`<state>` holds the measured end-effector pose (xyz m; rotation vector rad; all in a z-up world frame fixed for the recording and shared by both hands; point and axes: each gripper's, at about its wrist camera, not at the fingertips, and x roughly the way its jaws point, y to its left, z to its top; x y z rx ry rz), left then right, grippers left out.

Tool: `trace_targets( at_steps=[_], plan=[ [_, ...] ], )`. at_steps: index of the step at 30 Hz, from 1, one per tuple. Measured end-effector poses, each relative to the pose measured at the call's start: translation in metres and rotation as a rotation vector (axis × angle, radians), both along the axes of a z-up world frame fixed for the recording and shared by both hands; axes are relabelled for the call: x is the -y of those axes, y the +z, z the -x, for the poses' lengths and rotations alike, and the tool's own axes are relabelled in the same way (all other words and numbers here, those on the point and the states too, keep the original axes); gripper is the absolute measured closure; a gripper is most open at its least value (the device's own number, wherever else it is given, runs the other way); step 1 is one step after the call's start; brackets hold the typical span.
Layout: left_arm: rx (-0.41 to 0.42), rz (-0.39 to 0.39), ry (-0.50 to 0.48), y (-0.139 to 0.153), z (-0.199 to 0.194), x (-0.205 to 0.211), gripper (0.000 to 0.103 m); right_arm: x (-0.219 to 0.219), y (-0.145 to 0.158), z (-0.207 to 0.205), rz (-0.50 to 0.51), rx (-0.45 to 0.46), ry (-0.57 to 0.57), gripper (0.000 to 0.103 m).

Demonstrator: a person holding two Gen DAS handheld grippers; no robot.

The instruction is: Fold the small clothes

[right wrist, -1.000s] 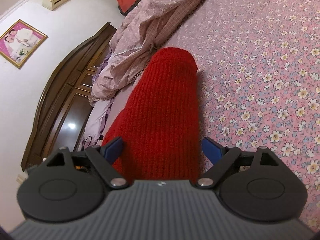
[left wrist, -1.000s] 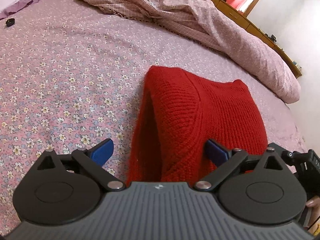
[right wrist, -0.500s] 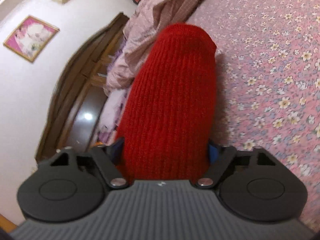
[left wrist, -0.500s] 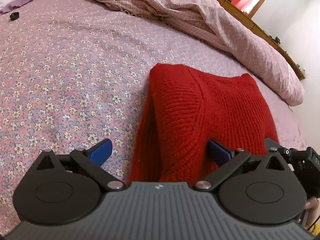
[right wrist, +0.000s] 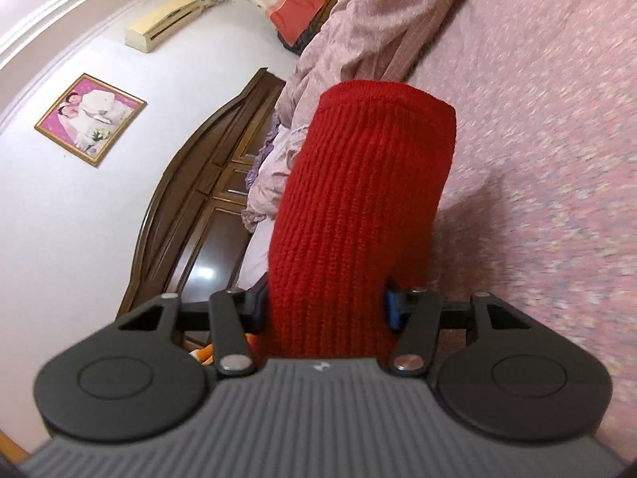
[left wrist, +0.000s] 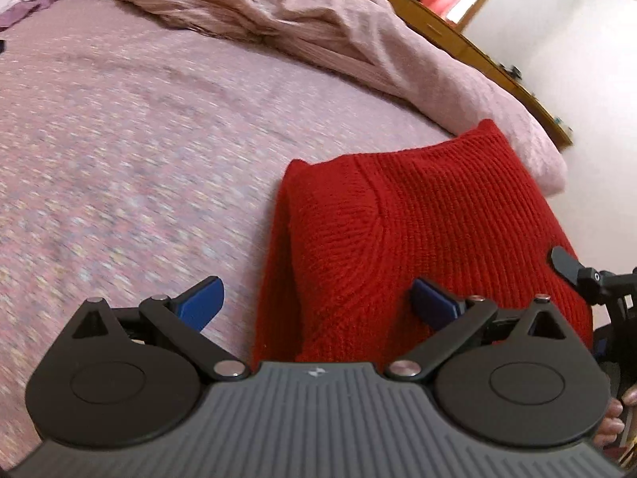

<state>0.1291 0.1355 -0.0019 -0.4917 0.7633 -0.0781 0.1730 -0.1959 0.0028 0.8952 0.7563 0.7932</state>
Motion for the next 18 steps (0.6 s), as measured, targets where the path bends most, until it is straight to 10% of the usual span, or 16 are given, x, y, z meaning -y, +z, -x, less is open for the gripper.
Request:
trace_targets(
  at_steps=[18],
  plan=[
    [-0.063, -0.136, -0.206, -0.008, 0.03, 0.116, 0.001, 0.099, -0.032, 0.046, 0.181, -0.079, -0.112, 0.045]
  ],
)
